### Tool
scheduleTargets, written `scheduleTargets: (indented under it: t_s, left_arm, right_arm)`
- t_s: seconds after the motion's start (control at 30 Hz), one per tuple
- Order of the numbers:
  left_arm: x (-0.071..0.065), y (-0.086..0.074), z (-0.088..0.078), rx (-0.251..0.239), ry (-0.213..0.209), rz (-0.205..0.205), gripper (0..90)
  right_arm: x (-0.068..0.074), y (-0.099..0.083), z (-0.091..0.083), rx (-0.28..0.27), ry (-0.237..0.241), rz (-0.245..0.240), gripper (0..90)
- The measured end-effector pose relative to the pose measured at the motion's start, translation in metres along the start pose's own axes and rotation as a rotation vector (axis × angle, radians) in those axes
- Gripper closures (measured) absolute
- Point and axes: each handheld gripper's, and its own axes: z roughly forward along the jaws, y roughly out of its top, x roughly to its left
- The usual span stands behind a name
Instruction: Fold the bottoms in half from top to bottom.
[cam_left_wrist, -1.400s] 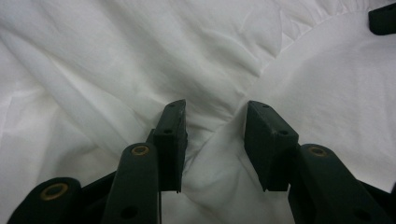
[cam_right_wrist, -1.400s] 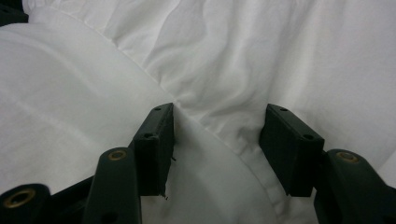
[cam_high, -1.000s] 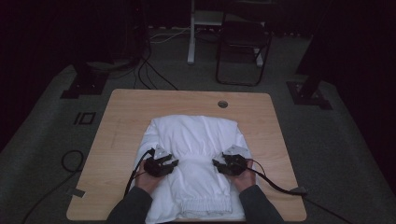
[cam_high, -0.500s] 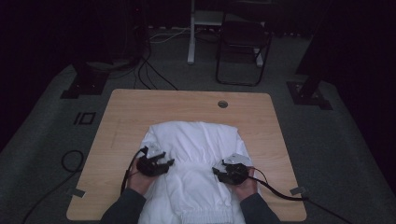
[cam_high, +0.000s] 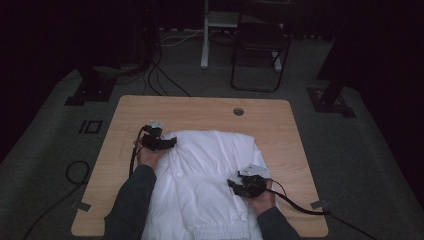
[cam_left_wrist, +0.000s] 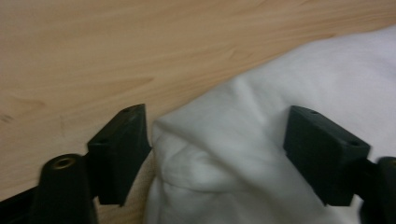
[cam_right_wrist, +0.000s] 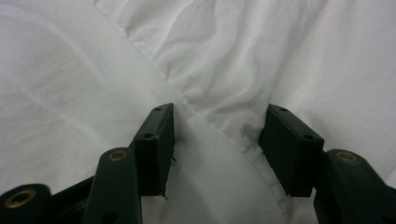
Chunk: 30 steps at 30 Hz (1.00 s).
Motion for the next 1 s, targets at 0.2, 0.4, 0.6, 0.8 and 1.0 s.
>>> scheduleTargets:
  t_s: [0.2,0.4,0.6,0.8,1.0]
  left_arm:
    - [0.009,-0.008,0.008,0.006,-0.039,-0.027,20.0]
    - [0.006,-0.011,0.004,0.007,-0.129,0.016,63.7]
    - [0.003,-0.009,0.004,0.021,-0.146,0.024,77.3]
    - [0.003,-0.010,0.004,0.020,-0.151,0.016,77.3]
    - [0.006,-0.010,0.005,0.016,-0.166,0.001,76.9]
  right_arm:
    - [0.000,0.000,0.000,0.001,-0.002,0.000,44.5]
    - [-0.002,0.002,0.000,0.011,0.013,0.005,45.4]
    - [-0.026,0.020,-0.011,0.019,0.055,0.025,70.8]
    - [-0.078,0.062,-0.020,-0.078,-0.038,0.110,49.8]
    - [-0.135,0.080,0.014,-0.039,-0.109,0.212,32.8]
